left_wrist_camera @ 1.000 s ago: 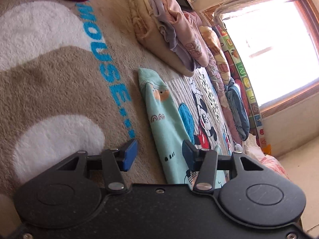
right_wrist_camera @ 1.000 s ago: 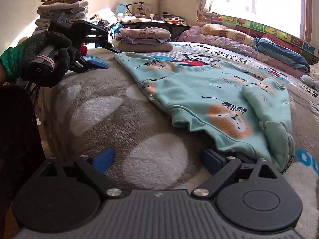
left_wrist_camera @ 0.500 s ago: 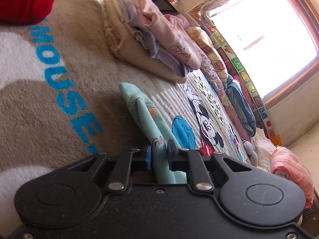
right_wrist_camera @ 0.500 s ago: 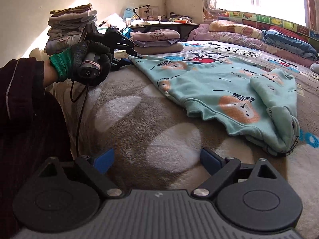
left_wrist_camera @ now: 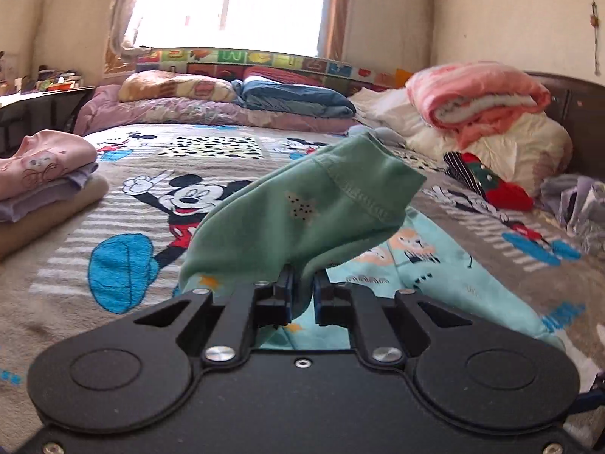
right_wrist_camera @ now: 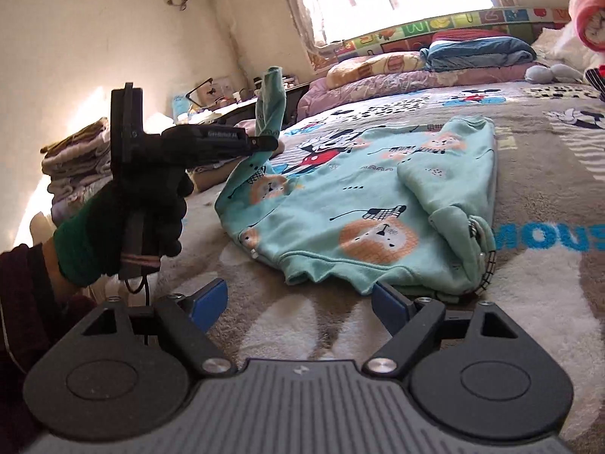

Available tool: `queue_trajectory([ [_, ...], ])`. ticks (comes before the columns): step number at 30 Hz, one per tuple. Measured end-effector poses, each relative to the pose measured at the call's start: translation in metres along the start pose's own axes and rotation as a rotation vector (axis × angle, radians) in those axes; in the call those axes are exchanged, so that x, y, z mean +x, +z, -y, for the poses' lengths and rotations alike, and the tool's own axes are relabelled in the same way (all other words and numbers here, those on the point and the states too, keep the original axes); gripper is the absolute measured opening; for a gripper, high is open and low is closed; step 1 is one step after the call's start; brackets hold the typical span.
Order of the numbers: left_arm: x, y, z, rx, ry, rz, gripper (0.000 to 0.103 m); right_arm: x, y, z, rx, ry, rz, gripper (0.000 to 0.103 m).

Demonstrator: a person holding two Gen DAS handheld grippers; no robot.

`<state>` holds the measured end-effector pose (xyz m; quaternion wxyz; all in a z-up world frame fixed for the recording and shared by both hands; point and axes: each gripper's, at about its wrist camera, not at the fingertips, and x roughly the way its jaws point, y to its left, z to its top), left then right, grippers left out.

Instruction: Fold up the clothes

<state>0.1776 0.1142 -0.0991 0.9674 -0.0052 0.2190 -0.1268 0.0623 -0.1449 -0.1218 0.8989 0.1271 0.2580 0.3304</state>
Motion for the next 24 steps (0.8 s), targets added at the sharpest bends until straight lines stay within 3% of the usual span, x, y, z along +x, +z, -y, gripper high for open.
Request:
queue_trajectory([
  [3, 0.009, -0.014, 0.017, 0.116, -0.048, -0.078, 0.007, -0.001, 0.005, 0.014, 0.112, 0.006, 0.024, 0.082],
  [5, 0.014, -0.023, 0.028, 0.193, -0.080, -0.131, 0.023, -0.001, 0.008, 0.020, 0.164, 0.017, 0.036, 0.081],
  [6, 0.015, -0.026, 0.032, 0.226, -0.098, -0.146, 0.041, 0.000, 0.010, 0.021, 0.185, 0.024, 0.041, 0.081],
  [9, -0.002, -0.023, 0.025, 0.231, -0.165, -0.138, 0.043, 0.005, 0.020, 0.021, 0.244, 0.040, 0.047, 0.081],
  [13, -0.026, -0.013, 0.004, 0.121, -0.176, -0.071, 0.043, 0.022, 0.041, 0.019, 0.319, 0.035, 0.029, 0.082],
  [18, -0.033, -0.005, -0.031, -0.080, -0.075, -0.025, 0.043, 0.058, 0.061, 0.029, 0.549, 0.043, 0.012, 0.084],
  [21, -0.032, -0.005, -0.044, -0.135, -0.028, -0.024, 0.043, 0.085, 0.070, 0.035, 0.663, -0.009, -0.013, 0.084],
  [24, -0.034, -0.003, -0.048, -0.148, -0.025, -0.018, 0.043, 0.103, 0.076, 0.041, 0.713, -0.102, 0.002, 0.076],
])
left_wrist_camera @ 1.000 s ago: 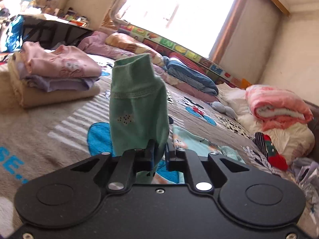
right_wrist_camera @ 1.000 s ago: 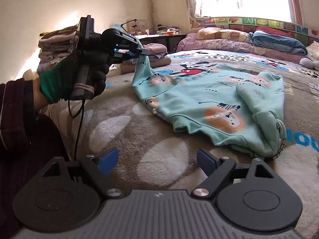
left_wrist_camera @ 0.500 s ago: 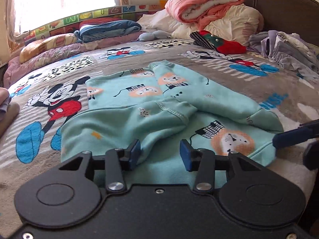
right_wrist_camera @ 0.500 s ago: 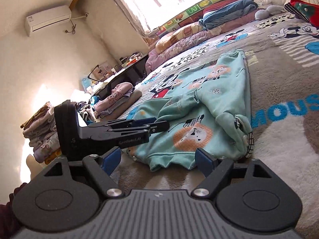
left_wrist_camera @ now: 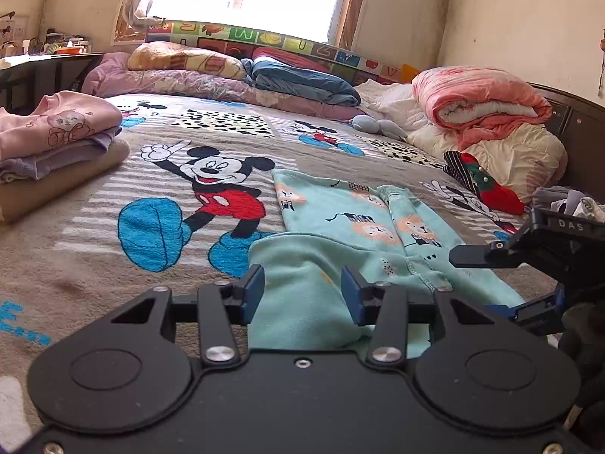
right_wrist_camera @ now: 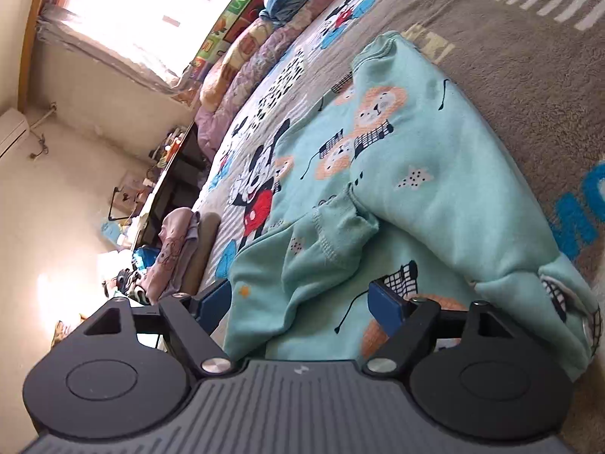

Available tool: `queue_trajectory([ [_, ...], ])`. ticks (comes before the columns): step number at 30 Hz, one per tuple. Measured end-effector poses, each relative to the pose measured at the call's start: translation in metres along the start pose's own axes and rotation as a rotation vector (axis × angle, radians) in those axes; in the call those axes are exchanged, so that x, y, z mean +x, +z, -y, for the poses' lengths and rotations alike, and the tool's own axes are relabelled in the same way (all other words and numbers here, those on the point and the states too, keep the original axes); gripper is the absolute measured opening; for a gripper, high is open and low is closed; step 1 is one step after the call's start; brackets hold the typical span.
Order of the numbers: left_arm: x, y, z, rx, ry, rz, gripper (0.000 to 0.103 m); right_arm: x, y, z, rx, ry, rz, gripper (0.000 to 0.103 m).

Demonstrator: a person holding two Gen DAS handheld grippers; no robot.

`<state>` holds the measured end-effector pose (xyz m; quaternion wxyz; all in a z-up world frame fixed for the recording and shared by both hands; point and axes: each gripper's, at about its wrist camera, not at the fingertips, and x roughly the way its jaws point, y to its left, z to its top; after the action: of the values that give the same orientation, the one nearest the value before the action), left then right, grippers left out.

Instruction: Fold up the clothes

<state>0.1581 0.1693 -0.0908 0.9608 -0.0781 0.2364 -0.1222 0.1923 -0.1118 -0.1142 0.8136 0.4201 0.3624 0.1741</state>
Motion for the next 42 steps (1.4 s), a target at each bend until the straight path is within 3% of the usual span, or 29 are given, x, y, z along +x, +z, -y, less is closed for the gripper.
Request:
queue_trajectory([
  [3, -0.004, 0.002, -0.005, -0.011, -0.003, 0.013, 0.043, 0.015, 0.001, 0.003, 0.027, -0.031, 0.025, 0.071],
  [8, -0.006, 0.004, -0.011, -0.037, -0.007, 0.022, 0.043, 0.033, -0.006, 0.000, -0.059, -0.049, 0.052, 0.068],
  [11, -0.006, 0.004, -0.012, -0.046, -0.007, 0.022, 0.043, 0.041, -0.007, -0.003, -0.094, -0.054, 0.078, 0.060],
  [15, -0.005, 0.003, -0.015, -0.052, 0.002, 0.018, 0.043, 0.044, -0.001, -0.002, -0.085, -0.065, 0.101, 0.033],
  [16, -0.005, 0.003, -0.017, -0.055, 0.006, 0.016, 0.043, 0.045, 0.001, -0.001, -0.079, -0.068, 0.101, 0.030],
  [20, -0.002, 0.003, -0.022, -0.069, 0.014, 0.007, 0.043, 0.042, 0.002, 0.010, -0.001, -0.041, 0.107, 0.032],
  [22, -0.001, 0.002, -0.024, -0.075, 0.017, 0.003, 0.043, 0.042, 0.000, 0.012, 0.023, -0.022, 0.116, 0.053],
  [24, 0.001, 0.002, -0.023, -0.070, 0.014, -0.003, 0.043, 0.043, -0.002, 0.012, 0.026, -0.007, 0.130, 0.060],
  [26, 0.001, 0.002, -0.021, -0.062, 0.012, -0.006, 0.043, 0.048, -0.004, 0.005, -0.014, -0.036, 0.130, 0.060],
  [27, 0.002, 0.001, -0.021, -0.060, 0.010, -0.008, 0.043, 0.050, -0.004, 0.002, -0.033, -0.050, 0.130, 0.054],
  [28, 0.003, 0.001, -0.021, -0.060, 0.009, -0.009, 0.043, 0.053, -0.004, 0.002, -0.036, -0.061, 0.122, 0.039],
  [30, 0.004, 0.001, -0.023, -0.062, 0.009, -0.013, 0.043, 0.055, -0.002, 0.003, -0.031, -0.068, 0.110, 0.019],
  [37, -0.005, 0.001, -0.024, -0.056, -0.021, -0.007, 0.044, 0.034, 0.013, -0.022, -0.088, 0.033, 0.141, 0.013],
  [42, -0.012, -0.004, -0.020, -0.041, -0.036, -0.019, 0.055, 0.019, 0.037, -0.057, -0.146, 0.110, 0.136, 0.013],
])
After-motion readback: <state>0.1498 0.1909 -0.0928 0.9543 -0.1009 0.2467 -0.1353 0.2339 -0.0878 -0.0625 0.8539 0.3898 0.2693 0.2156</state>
